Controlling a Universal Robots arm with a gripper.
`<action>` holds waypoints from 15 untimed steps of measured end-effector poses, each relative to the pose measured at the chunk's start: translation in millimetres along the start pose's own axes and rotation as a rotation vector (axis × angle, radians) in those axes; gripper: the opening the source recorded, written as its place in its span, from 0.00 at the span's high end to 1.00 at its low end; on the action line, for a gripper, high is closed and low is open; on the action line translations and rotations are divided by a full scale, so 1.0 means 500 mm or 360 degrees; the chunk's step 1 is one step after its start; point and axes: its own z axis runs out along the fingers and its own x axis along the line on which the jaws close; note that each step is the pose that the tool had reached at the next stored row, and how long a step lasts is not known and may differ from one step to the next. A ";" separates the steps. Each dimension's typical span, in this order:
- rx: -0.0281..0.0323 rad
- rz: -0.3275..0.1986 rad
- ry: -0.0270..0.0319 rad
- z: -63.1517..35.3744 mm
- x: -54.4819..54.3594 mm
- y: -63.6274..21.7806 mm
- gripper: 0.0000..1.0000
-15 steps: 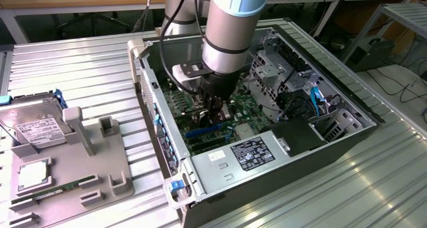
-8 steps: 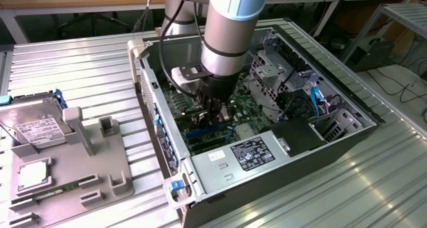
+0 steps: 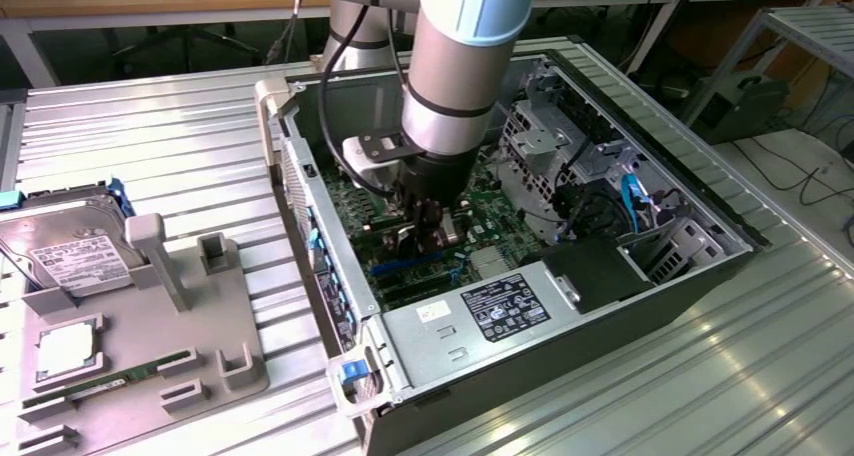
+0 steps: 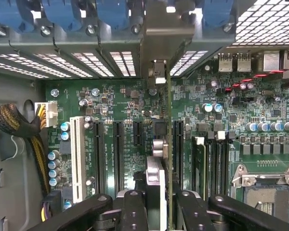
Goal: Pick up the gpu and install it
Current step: 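Insert the gpu into the slot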
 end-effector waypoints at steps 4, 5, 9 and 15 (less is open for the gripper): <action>-0.00083 0.0000 0.00004 0.002 0.000 0.000 0.71; -0.00083 0.0000 0.00003 0.002 0.000 0.000 0.71; -0.00082 0.0000 0.00002 0.002 0.000 0.000 0.71; -0.00086 0.0000 -0.00003 0.008 0.000 0.001 0.71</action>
